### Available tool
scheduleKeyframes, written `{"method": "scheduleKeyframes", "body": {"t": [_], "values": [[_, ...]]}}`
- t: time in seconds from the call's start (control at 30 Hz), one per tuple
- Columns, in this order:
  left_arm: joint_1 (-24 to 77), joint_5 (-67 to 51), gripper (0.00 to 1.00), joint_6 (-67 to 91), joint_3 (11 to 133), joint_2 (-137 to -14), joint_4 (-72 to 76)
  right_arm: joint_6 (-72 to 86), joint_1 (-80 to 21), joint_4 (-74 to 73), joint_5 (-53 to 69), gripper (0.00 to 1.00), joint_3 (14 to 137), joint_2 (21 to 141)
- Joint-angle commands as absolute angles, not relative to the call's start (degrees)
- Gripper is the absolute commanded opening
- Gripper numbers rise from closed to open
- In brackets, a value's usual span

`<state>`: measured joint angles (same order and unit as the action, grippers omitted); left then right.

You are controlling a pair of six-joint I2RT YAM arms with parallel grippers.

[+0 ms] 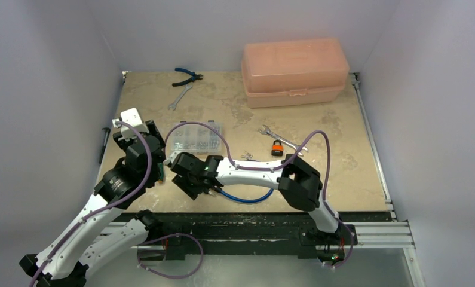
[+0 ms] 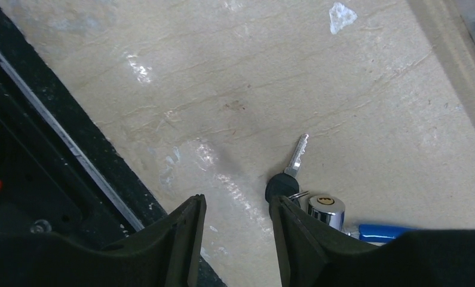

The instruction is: Unlock with the key

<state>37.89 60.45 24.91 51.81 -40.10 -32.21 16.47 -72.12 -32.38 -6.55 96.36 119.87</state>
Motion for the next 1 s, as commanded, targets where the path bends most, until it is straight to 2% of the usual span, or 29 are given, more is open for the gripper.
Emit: {"method": "scheduleKeyframes", "body": {"t": [0.0, 0.47, 0.87, 0.97], "values": [[37.45, 61.09, 0.58, 25.23, 51.68, -39.51, -31.23, 15.29, -72.16, -34.86, -9.12, 0.52, 100.11, 121.33], [37.46, 60.54, 0.58, 25.09, 51.71, -39.86, -31.14, 13.57, -72.16, -35.23, -11.36, 0.63, 101.04, 125.16], [37.5, 60.54, 0.58, 25.05, 51.72, -40.08, -31.2, 11.72, -72.0, -36.88, -13.45, 0.64, 99.1, 125.35], [37.51, 60.48, 0.58, 25.05, 51.71, -39.99, -31.11, 10.21, -71.47, -38.11, -12.28, 0.67, 99.03, 125.18]]}}
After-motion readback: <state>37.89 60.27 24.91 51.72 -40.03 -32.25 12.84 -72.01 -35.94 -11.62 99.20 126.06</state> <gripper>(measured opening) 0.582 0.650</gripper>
